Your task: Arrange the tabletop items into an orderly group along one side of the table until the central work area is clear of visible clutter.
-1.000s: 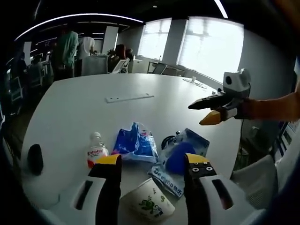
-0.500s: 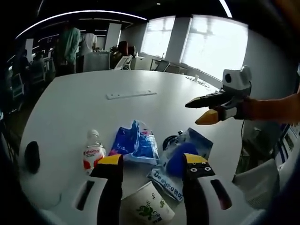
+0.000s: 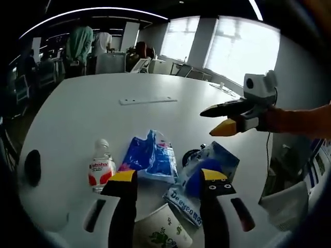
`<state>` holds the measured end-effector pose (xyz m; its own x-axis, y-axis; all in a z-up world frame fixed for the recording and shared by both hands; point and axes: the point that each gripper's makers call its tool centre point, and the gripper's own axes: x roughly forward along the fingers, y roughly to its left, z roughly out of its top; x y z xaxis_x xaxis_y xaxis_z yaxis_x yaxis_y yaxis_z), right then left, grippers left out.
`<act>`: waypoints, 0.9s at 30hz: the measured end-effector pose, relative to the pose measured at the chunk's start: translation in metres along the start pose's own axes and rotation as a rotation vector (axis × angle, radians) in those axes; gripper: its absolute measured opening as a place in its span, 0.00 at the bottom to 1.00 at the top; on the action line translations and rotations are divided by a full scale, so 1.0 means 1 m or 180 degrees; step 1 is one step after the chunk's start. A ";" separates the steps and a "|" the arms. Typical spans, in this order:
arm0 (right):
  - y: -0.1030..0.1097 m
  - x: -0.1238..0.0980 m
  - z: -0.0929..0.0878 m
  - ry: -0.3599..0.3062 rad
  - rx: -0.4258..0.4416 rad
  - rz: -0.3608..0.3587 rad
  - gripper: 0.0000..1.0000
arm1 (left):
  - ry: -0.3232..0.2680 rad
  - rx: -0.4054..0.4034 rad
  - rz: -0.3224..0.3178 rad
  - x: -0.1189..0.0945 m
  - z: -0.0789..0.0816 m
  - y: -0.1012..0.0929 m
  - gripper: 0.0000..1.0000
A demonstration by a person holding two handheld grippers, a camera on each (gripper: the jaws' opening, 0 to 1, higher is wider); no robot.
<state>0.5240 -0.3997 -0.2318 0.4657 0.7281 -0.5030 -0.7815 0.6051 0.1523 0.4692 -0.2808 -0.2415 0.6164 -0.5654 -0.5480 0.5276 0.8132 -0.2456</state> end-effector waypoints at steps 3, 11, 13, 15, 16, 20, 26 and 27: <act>-0.001 0.004 0.001 0.0002 -0.0010 0.0026 0.53 | 0.0016 -0.0015 0.0011 0.002 -0.001 0.001 0.47; -0.005 0.017 0.002 0.0047 -0.0044 0.0079 0.53 | 0.0033 -0.0037 0.0011 0.003 -0.004 0.001 0.46; -0.006 0.020 0.001 0.0056 -0.0050 0.0091 0.53 | 0.0042 -0.0050 0.0013 0.004 -0.006 0.002 0.46; -0.007 0.023 0.000 0.0072 -0.0053 0.0103 0.53 | 0.0049 -0.0054 0.0016 0.004 -0.006 0.002 0.46; -0.008 0.025 -0.001 0.0076 -0.0047 0.0112 0.53 | 0.0047 -0.0057 0.0018 0.004 -0.007 0.003 0.46; -0.010 0.031 -0.003 0.0101 -0.0042 0.0134 0.52 | 0.0043 -0.0076 0.0025 0.005 -0.007 0.005 0.46; -0.014 0.043 -0.005 0.0142 -0.0058 0.0187 0.51 | 0.0042 -0.0108 0.0033 0.007 -0.008 0.007 0.45; -0.015 0.045 -0.005 0.0151 -0.0060 0.0191 0.51 | 0.0042 -0.0106 0.0034 0.006 -0.008 0.007 0.45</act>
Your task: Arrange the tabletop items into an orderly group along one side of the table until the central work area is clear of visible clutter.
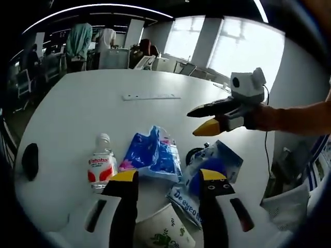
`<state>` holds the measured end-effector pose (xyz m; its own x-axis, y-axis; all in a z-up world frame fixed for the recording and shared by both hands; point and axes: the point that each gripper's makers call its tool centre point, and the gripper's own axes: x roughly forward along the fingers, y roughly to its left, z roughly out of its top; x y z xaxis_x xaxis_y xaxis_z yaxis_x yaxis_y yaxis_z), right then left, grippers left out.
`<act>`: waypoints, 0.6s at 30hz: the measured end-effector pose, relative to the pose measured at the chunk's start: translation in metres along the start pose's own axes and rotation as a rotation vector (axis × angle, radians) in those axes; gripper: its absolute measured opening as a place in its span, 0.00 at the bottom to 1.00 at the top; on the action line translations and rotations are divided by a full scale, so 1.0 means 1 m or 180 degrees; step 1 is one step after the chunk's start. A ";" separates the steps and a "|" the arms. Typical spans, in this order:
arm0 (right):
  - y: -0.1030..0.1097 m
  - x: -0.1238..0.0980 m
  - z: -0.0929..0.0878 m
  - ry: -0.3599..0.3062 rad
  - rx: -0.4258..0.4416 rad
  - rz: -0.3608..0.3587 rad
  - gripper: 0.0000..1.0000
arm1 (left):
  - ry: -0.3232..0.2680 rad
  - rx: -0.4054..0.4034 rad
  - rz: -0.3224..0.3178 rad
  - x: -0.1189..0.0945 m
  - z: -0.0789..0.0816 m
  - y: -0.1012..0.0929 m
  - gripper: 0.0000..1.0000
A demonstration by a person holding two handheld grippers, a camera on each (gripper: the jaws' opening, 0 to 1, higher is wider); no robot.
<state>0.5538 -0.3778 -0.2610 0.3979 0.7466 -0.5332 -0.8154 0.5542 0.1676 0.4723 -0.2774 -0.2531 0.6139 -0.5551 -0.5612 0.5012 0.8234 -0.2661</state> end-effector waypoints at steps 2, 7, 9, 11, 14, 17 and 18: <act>-0.001 0.004 -0.001 0.0016 -0.0005 0.0020 0.51 | -0.0009 -0.0020 0.0005 0.000 0.000 0.001 0.45; -0.006 0.014 -0.006 0.0061 -0.0012 0.0057 0.50 | -0.0004 -0.0020 0.0013 0.000 -0.001 0.003 0.46; -0.007 0.017 -0.007 0.0083 -0.0014 0.0071 0.50 | -0.0009 -0.0033 0.0012 0.001 -0.001 0.003 0.46; -0.009 0.021 -0.008 0.0096 -0.0008 0.0088 0.50 | -0.0006 -0.0024 0.0001 0.001 -0.001 0.003 0.47; -0.012 0.025 -0.008 0.0095 0.0010 0.0105 0.49 | 0.0000 -0.0023 -0.0007 0.002 -0.002 0.002 0.48; -0.014 0.031 -0.010 0.0125 0.0013 0.0131 0.48 | 0.0002 -0.0033 -0.0003 0.001 -0.002 0.003 0.48; -0.014 0.033 -0.011 0.0137 0.0005 0.0143 0.48 | -0.0001 -0.0034 -0.0001 0.001 -0.002 0.004 0.48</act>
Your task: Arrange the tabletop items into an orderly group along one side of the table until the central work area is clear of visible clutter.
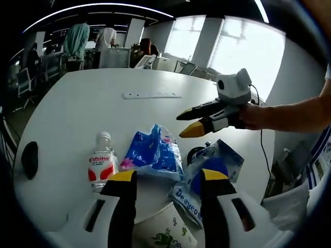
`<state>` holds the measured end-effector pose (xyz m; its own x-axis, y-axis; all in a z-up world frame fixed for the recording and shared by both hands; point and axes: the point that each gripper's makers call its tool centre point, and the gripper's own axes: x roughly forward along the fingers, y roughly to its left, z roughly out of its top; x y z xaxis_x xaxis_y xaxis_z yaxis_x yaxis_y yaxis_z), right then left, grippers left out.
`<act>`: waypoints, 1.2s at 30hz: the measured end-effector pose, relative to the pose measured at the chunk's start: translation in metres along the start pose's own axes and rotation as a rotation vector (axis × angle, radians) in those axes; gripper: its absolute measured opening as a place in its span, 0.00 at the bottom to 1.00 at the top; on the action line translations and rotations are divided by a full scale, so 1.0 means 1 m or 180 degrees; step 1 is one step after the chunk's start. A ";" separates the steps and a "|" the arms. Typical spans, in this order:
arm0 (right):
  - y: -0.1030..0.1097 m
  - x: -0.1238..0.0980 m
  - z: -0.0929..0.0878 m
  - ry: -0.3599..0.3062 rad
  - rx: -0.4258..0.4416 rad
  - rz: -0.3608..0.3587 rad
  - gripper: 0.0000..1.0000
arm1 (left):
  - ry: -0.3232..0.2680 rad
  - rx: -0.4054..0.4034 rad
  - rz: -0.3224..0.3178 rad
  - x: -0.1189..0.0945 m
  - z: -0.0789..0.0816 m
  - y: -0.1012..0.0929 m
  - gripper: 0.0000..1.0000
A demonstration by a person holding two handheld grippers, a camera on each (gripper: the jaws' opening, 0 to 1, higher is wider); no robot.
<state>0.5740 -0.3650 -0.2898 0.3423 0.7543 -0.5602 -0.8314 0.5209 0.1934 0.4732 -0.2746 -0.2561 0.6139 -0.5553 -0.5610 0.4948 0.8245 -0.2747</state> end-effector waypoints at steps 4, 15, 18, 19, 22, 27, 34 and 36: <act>-0.002 0.005 0.000 0.0016 -0.0005 0.0028 0.47 | -0.0019 0.0001 0.0001 -0.001 0.002 0.001 0.48; -0.008 0.017 -0.008 0.0078 -0.0018 0.0091 0.40 | -0.0016 0.0010 -0.0003 0.000 0.002 0.002 0.47; -0.007 0.019 -0.008 0.0094 -0.0001 0.0115 0.38 | -0.0020 -0.0004 -0.0001 -0.001 0.002 0.002 0.47; -0.007 0.020 -0.009 0.0104 -0.0002 0.0119 0.38 | -0.0020 -0.0006 -0.0001 -0.001 0.002 0.003 0.47; -0.007 0.024 -0.009 0.0106 0.0009 0.0146 0.36 | -0.0017 -0.0009 0.0005 -0.001 0.001 0.003 0.46; -0.007 0.029 -0.010 0.0113 0.0001 0.0184 0.30 | -0.0023 -0.0019 0.0008 -0.001 0.001 0.003 0.46; -0.007 0.032 -0.009 0.0110 0.0028 0.0226 0.24 | -0.0018 -0.0032 0.0004 -0.001 0.000 0.002 0.46; -0.007 0.033 -0.010 0.0121 0.0015 0.0222 0.23 | -0.0022 -0.0035 0.0007 -0.001 0.000 0.003 0.45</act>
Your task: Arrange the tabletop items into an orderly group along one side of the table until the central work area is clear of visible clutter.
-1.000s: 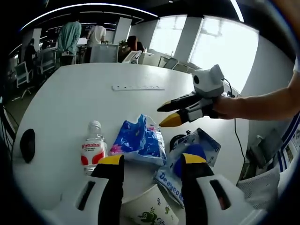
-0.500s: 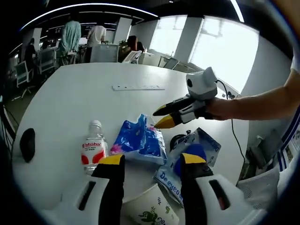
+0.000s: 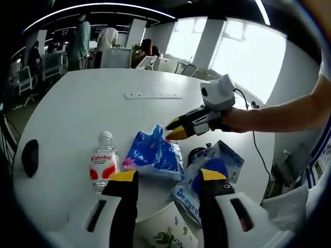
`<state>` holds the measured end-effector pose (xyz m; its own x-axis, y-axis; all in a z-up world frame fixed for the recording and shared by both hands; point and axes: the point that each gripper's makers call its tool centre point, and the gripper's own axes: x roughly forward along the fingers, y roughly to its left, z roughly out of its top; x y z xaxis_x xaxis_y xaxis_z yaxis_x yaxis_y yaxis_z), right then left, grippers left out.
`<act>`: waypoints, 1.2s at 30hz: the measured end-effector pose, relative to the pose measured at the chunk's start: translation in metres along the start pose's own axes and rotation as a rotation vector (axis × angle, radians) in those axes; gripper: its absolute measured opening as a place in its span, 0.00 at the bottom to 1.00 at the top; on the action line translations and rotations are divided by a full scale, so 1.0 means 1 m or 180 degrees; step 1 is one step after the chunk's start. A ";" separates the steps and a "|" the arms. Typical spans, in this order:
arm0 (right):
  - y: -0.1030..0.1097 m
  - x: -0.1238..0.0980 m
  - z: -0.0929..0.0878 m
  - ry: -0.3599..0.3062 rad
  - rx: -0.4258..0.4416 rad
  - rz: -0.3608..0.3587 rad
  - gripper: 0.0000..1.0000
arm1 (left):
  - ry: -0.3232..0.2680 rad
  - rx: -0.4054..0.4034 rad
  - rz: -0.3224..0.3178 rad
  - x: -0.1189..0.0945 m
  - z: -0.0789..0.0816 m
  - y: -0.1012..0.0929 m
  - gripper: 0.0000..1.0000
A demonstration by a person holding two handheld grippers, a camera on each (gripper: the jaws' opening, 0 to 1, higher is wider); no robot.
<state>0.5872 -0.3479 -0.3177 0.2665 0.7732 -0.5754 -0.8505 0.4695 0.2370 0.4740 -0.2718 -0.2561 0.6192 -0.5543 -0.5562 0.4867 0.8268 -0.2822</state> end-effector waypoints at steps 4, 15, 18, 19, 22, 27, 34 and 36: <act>0.000 0.003 -0.003 0.0020 0.0019 0.0028 0.20 | -0.0005 0.0000 -0.0001 0.000 0.001 0.001 0.45; -0.001 0.007 -0.007 0.0046 0.0052 0.0063 0.12 | 0.0007 -0.0017 -0.0006 0.002 -0.001 0.003 0.45; -0.001 0.007 -0.008 0.0063 0.0024 0.0059 0.05 | 0.0006 -0.0017 -0.0003 0.002 0.000 0.003 0.44; -0.001 0.007 -0.008 0.0059 0.0021 0.0057 0.05 | 0.0006 -0.0019 -0.0005 0.003 0.000 0.003 0.44; -0.001 0.007 -0.008 0.0061 0.0027 0.0058 0.04 | 0.0009 -0.0017 -0.0005 0.003 -0.001 0.003 0.44; -0.001 0.006 -0.009 0.0050 0.0026 0.0057 0.00 | 0.0008 -0.0022 0.0000 0.004 0.000 0.004 0.44; -0.002 0.002 -0.009 0.0007 0.0074 0.0065 0.00 | 0.0019 -0.0037 -0.0003 0.006 -0.001 0.003 0.44; -0.002 0.001 -0.010 0.0005 0.0062 0.0063 0.00 | 0.0027 -0.0033 -0.0004 0.006 -0.001 0.002 0.43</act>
<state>0.5845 -0.3520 -0.3266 0.2490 0.7818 -0.5716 -0.8466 0.4624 0.2636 0.4783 -0.2731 -0.2610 0.6133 -0.5546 -0.5624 0.4811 0.8270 -0.2908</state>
